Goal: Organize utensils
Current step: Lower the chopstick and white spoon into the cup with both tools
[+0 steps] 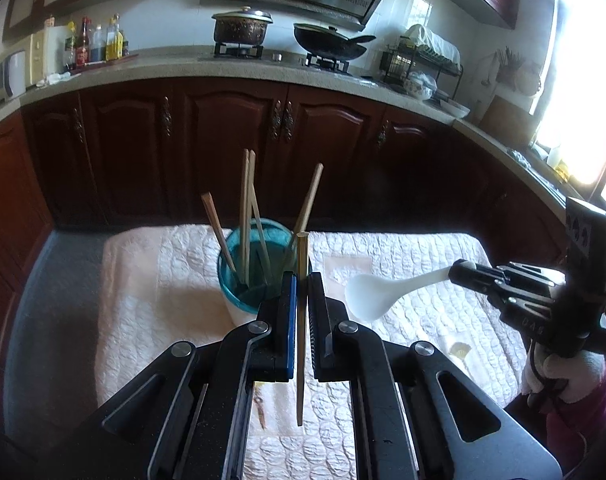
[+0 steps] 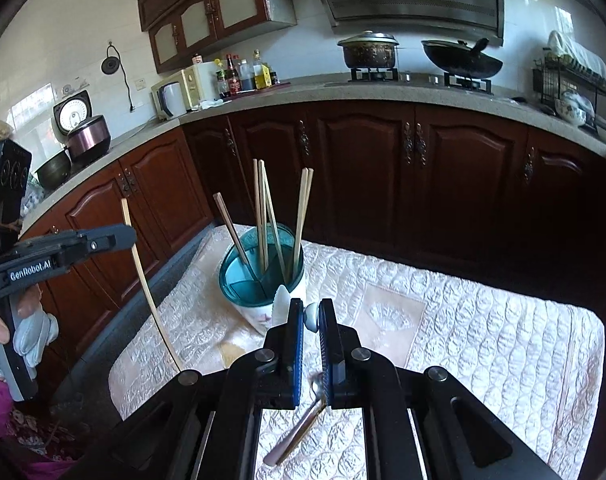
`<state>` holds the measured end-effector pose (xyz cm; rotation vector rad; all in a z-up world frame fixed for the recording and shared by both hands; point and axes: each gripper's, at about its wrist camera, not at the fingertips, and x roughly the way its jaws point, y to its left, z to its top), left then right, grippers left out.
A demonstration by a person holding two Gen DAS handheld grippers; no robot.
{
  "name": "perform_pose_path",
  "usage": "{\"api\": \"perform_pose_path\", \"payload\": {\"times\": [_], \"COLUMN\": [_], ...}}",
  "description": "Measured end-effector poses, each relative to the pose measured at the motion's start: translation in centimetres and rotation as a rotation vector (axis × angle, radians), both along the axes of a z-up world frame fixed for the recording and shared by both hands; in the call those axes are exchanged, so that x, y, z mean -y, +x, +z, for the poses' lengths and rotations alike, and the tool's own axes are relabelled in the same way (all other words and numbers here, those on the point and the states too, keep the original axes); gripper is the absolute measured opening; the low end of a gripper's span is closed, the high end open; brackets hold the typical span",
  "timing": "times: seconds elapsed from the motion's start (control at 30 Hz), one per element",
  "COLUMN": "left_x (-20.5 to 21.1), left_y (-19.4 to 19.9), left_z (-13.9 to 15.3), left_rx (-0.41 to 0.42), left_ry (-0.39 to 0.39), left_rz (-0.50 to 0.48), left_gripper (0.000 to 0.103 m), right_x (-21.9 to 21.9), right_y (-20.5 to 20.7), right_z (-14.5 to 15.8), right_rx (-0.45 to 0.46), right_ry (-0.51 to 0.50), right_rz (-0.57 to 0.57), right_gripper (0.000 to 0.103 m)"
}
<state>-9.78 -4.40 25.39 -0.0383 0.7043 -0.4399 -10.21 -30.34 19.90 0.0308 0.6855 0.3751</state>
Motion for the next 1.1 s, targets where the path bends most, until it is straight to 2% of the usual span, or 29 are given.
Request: {"api": "perform_pose_path", "payload": {"times": [0.4,0.6,0.8,1.1], "left_x": [-2.1,-1.8,-0.8,0.0], "left_y": [3.0,5.4,7.6,11.6], "left_z": [4.8,6.0,5.3,2.3], "left_rx": [0.095,0.138,0.188,0.162], "left_ry": [-0.03,-0.036,0.014,0.021], "left_rz": [0.076,0.114,0.159,0.189], "left_gripper": [0.004,0.004,0.004,0.004], "right_x": [-1.4,-2.9,-4.2,-6.2], "right_y": [2.1,4.4,6.5,9.7], "right_z": [1.2,1.2,0.2,-1.9], "right_rx": [0.023,0.015,-0.007,-0.057], "right_ry": [-0.012,-0.041,-0.065,-0.14], "right_rz": [0.013,0.031,0.042,0.071], "right_gripper": [0.007,0.007,0.007,0.007]}}
